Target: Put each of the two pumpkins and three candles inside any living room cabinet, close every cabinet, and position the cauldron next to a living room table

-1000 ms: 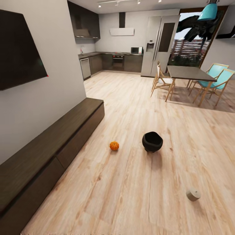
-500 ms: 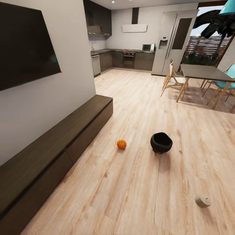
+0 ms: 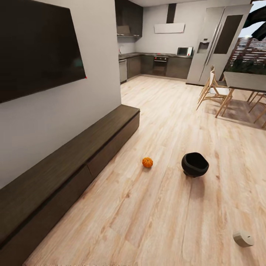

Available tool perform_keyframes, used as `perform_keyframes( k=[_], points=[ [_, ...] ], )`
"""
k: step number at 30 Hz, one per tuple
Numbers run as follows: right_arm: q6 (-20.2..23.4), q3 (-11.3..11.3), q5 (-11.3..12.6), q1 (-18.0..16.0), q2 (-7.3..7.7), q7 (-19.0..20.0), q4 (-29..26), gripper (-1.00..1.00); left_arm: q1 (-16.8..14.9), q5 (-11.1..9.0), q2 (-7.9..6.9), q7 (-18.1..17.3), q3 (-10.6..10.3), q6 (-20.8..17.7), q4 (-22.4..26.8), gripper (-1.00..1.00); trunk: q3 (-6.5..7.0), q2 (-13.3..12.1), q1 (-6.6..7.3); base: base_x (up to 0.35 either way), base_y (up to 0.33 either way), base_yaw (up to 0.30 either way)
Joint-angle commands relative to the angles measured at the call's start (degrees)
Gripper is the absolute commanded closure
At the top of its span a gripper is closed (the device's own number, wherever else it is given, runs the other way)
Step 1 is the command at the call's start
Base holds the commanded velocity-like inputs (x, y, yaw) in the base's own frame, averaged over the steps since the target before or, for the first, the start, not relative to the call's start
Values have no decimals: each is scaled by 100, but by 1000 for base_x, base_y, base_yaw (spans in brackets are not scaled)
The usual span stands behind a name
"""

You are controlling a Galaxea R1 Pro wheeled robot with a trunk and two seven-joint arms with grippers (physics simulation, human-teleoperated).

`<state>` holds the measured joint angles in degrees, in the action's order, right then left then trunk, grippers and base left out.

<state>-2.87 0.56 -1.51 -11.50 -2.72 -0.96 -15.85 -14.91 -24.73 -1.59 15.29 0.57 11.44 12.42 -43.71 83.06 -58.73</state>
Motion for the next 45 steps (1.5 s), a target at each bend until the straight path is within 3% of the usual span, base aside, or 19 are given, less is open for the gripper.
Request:
perform_keyframes(
  k=[1, 9, 45],
  points=[
    [-19, 5, -16, -2, 0, -10, 3, -100, -3, -14, 1, 7, 4, 16, -2, -100, -9, 2, 0, 0, 0, 242],
    [-352, 5, -16, -2, 0, -10, 41, -100, -3, -13, 1, 6, 4, 16, -1, -100, -48, 2, 0, 0, 0, 246],
    [-381, 5, -16, -2, 0, -10, 47, -100, -2, -7, 1, 7, 4, 16, -2, -100, -160, 2, 0, 0, 0, 268]
  ],
)
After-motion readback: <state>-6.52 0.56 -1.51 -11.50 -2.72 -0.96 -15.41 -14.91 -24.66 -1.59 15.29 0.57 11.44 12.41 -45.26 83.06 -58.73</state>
